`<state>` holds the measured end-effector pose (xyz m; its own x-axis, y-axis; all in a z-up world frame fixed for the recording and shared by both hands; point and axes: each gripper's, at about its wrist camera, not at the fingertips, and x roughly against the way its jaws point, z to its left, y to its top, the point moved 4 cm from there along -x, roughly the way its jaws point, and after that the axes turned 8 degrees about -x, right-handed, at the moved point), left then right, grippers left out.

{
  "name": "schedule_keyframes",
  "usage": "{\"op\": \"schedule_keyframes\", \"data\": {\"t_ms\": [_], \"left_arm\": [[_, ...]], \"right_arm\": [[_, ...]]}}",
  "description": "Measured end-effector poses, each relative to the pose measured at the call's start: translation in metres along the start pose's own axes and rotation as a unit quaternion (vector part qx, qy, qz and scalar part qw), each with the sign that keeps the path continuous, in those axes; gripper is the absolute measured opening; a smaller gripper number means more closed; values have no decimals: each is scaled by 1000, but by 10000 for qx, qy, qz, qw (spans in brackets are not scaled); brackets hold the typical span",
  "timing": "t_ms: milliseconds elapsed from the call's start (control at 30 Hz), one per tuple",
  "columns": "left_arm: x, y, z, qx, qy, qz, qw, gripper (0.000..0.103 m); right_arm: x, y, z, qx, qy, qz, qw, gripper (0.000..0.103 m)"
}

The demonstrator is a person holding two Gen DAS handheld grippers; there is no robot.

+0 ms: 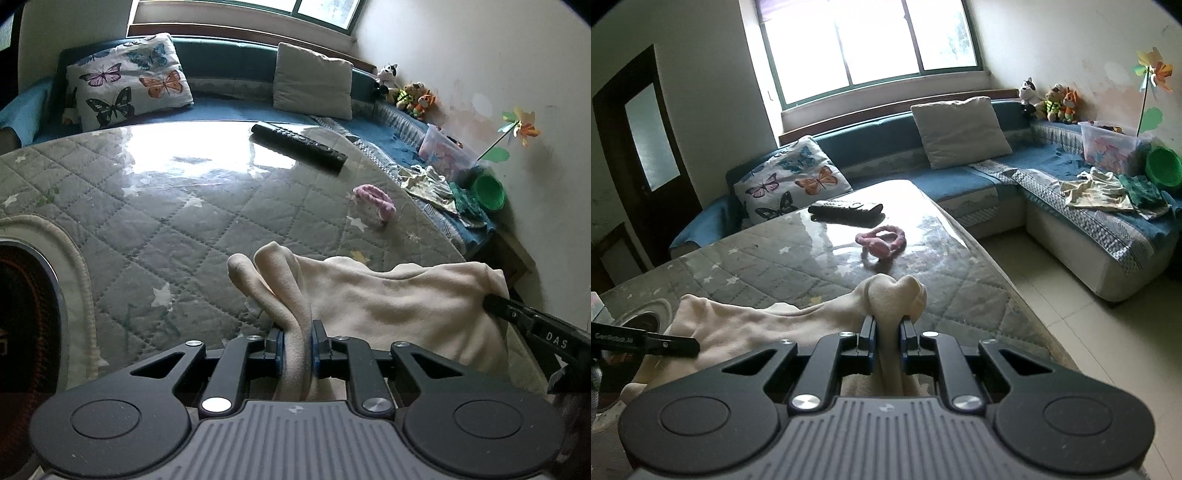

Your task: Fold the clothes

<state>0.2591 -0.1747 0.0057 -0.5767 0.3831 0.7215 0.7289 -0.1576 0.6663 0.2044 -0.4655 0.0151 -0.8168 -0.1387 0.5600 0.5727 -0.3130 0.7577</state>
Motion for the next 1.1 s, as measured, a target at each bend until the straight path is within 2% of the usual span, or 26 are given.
{"op": "schedule_keyframes", "data": {"t_ms": [300, 533, 733, 800, 867, 967, 1100], "left_arm": [[-1, -2, -2, -118, 136, 7, 9998, 20], [0, -5, -1, -183, 258, -5, 9995, 35], [2, -7, -2, -249, 387, -22, 9989, 49], [2, -8, -2, -262, 416, -33, 9988, 51], [3, -9, -2, -294, 449, -45, 9985, 54], [5, -11, -3, -347, 494, -56, 9982, 58], [6, -14, -5, -406, 542, -61, 9977, 64]], "right_arm": [[-4, -4, -6, -18, -139, 73, 9999, 15], [-2, -6, -5, -11, -177, 70, 9998, 19], [1, -10, 1, 62, -131, 74, 9999, 36], [3, -12, 3, 93, -106, 73, 9999, 38], [5, -14, 7, 140, -97, 66, 9998, 47], [7, -17, 11, 206, -79, 67, 9997, 55], [8, -24, 18, 320, -59, 106, 9994, 61]]}}
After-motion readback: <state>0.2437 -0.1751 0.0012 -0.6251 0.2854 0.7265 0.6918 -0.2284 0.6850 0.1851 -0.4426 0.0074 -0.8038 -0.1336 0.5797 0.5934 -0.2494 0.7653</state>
